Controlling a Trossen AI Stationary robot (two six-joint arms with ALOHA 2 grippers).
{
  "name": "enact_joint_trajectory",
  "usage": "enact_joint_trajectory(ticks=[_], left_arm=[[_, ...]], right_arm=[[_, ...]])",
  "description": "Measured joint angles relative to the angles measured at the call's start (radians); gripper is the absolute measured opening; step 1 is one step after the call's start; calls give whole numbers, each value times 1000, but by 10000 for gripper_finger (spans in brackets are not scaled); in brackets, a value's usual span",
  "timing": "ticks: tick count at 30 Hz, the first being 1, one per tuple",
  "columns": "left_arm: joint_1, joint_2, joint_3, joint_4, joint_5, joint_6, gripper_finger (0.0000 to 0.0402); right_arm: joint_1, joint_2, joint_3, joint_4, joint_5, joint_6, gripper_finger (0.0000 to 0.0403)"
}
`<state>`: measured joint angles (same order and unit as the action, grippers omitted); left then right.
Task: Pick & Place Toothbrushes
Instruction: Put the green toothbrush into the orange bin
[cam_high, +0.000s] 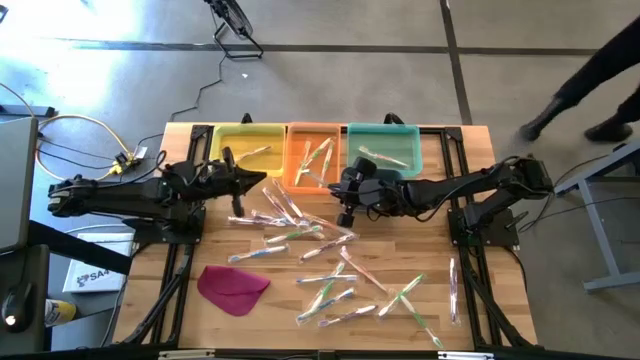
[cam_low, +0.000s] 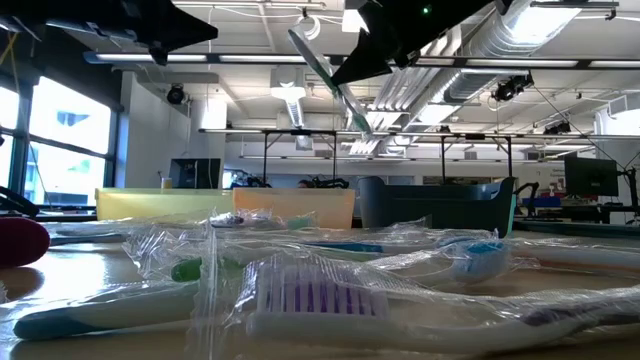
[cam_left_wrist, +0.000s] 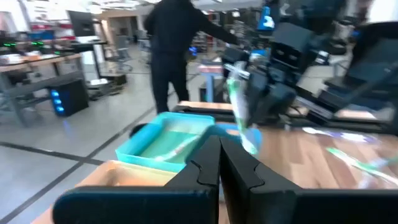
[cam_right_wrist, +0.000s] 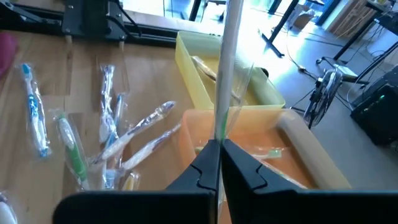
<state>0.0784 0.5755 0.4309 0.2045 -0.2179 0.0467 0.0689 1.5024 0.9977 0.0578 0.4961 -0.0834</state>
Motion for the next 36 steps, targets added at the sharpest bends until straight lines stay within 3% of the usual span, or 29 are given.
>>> enact_joint_trajectory(ticks=[4, 8, 14, 21, 30, 36], left_arm=[[0, 89, 0, 118, -55, 0, 19], [28, 151, 0, 198, -74, -16, 63], [149, 205, 1, 229, 115, -130, 128], [239, 288, 16, 311, 374, -132, 138], [255, 474, 120, 329, 456, -117, 138], [255, 582, 186, 341, 567, -74, 138]], right_arm=[[0, 0, 0, 1, 0, -4, 4], [0, 0, 0, 7, 0, -25, 4], [0, 0, 0, 27, 0, -27, 4], [0, 0, 0, 42, -1, -28, 4], [0, 0, 0, 57, -1, -28, 4], [0, 0, 0, 59, -1, -28, 4]])
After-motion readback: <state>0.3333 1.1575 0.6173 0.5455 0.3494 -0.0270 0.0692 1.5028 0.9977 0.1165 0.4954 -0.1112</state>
